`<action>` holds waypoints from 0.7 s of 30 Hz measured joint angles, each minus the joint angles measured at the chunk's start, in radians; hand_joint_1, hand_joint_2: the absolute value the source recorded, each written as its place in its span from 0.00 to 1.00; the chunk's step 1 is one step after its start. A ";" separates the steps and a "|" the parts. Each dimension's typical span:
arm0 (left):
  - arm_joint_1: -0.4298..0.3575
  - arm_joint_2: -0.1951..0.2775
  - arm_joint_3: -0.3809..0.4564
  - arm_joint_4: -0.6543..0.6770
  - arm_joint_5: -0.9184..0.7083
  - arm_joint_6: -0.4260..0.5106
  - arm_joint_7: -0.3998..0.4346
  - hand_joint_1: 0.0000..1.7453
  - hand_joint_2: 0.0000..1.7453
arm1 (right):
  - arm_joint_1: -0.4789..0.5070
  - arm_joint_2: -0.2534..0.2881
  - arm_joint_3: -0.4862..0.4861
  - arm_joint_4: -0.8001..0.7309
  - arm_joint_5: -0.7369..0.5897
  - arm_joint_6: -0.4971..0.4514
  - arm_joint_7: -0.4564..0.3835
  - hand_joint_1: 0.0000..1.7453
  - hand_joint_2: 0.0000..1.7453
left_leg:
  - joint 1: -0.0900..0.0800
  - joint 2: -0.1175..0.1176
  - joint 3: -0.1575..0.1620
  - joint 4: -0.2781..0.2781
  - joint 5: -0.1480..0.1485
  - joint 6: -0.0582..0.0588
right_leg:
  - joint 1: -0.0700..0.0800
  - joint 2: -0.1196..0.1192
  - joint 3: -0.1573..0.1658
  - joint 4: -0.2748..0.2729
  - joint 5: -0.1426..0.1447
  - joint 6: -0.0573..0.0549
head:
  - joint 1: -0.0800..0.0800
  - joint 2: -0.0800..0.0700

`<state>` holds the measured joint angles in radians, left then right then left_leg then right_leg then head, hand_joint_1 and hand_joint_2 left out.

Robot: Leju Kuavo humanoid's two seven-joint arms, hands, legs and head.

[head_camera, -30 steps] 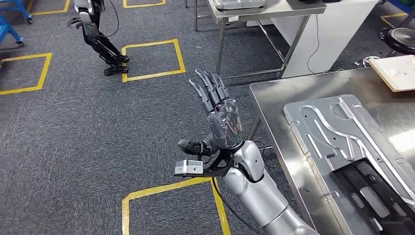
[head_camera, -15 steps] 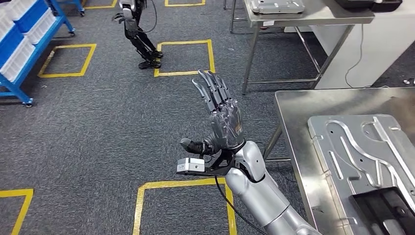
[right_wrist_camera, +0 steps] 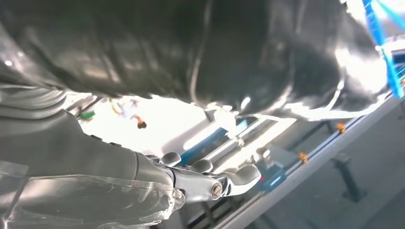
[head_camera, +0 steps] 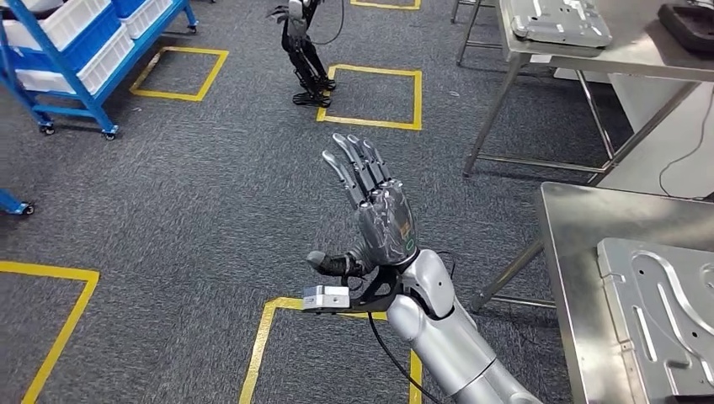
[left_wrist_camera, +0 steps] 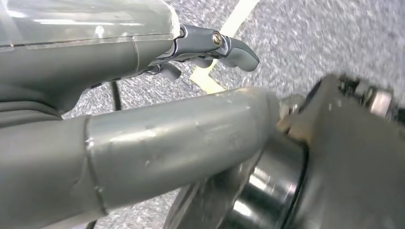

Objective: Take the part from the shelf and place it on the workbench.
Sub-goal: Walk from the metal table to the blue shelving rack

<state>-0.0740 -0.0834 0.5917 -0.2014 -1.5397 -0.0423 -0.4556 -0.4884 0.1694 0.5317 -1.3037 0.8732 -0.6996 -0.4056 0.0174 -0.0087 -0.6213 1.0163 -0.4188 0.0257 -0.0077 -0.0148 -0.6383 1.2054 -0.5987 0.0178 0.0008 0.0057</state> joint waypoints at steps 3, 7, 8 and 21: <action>-0.002 0.000 0.000 0.000 0.000 0.000 0.006 0.00 0.00 | 0.013 0.001 -0.006 0.020 -0.010 0.000 -0.009 0.00 0.00 | -0.002 -0.042 -0.001 0.001 0.001 0.002 | 0.001 0.014 -0.048 0.086 -0.003 -0.006 | 0.000 0.000; -0.003 -0.004 0.000 0.000 0.001 -0.002 0.013 0.00 0.00 | 0.014 0.009 -0.007 0.037 -0.012 0.000 -0.012 0.00 0.00 | -0.002 -0.094 -0.004 0.005 0.003 -0.005 | 0.001 0.088 0.045 -0.137 0.122 -0.029 | 0.000 0.000; -0.003 -0.005 0.000 0.000 0.001 -0.002 0.014 0.00 0.00 | 0.015 0.011 -0.007 0.040 -0.012 0.000 -0.012 0.00 0.00 | 0.000 -0.105 -0.008 0.006 0.005 -0.011 | 0.001 0.103 0.055 -0.163 0.127 -0.033 | 0.000 0.000; -0.001 -0.006 0.000 0.001 0.001 -0.005 0.017 0.00 0.00 | 0.013 0.034 -0.019 0.073 -0.009 0.000 -0.016 0.00 0.00 | 0.004 0.043 -0.032 0.085 -0.026 -0.054 | 0.001 -0.063 0.078 -0.187 0.116 -0.037 | -0.008 0.000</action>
<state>-0.0755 -0.0889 0.5913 -0.2007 -1.5389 -0.0469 -0.4383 -0.4754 0.2029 0.5125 -1.2303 0.8640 -0.6996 -0.4215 0.0210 0.0340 -0.6534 1.1014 -0.4452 -0.0286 -0.0064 -0.0776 -0.5607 1.0187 -0.4827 -0.0189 -0.0070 0.0057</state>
